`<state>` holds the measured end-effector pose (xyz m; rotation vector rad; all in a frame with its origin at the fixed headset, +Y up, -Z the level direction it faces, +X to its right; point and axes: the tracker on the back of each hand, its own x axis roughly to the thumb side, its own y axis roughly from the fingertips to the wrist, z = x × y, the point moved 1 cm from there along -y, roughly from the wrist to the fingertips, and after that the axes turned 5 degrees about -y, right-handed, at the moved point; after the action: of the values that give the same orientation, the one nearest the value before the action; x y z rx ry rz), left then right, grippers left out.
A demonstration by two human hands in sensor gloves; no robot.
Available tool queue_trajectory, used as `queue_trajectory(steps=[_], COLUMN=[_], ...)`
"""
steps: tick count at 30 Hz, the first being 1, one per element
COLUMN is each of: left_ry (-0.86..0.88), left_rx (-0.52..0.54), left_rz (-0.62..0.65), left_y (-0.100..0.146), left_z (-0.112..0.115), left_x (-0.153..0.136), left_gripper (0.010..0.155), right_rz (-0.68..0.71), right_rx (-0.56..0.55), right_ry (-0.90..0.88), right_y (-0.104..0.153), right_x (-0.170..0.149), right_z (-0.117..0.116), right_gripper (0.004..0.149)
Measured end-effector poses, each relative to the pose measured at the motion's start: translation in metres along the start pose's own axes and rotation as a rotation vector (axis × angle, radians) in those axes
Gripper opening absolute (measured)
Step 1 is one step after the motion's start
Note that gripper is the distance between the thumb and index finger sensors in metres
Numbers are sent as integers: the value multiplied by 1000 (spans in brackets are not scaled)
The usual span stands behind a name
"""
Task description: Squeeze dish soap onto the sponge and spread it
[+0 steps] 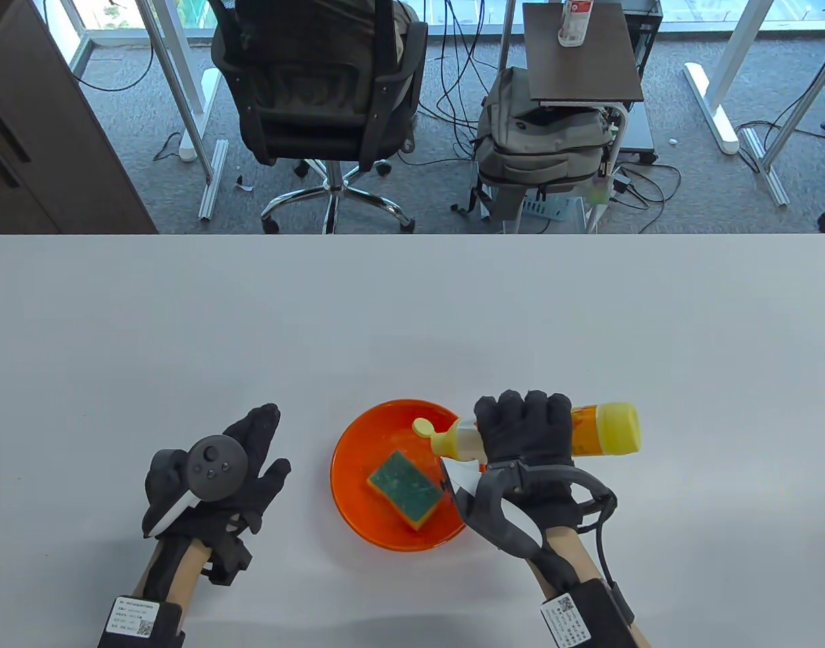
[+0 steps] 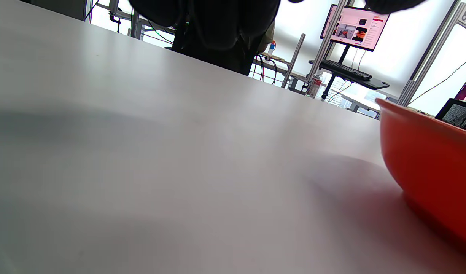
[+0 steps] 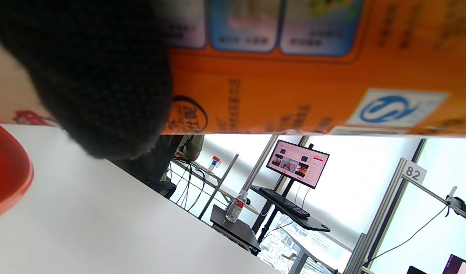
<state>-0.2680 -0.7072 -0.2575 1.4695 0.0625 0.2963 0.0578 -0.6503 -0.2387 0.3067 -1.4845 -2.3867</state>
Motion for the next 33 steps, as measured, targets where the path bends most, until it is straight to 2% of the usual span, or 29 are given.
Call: queue_trajectory(steps=[9,18,24,33], left_ry=[0,0,5,-3], left_rx=[-1,-1,2,-6], left_rz=[0,0,-10,-7], left_y=[0,0,0,0], left_z=[0,0,-1,-1], left_x=[0,0,-2,-3], left_gripper=[77,77,77,77], right_rz=[93,145,148,103], right_rx=[-28,-56,-47,4], right_ry=[-51,-95,-72,-19], right_y=[-15,-18,-17,-8], right_x=[49,74,70,39], right_z=[18,31,28,8], right_gripper=[75,75,75,75])
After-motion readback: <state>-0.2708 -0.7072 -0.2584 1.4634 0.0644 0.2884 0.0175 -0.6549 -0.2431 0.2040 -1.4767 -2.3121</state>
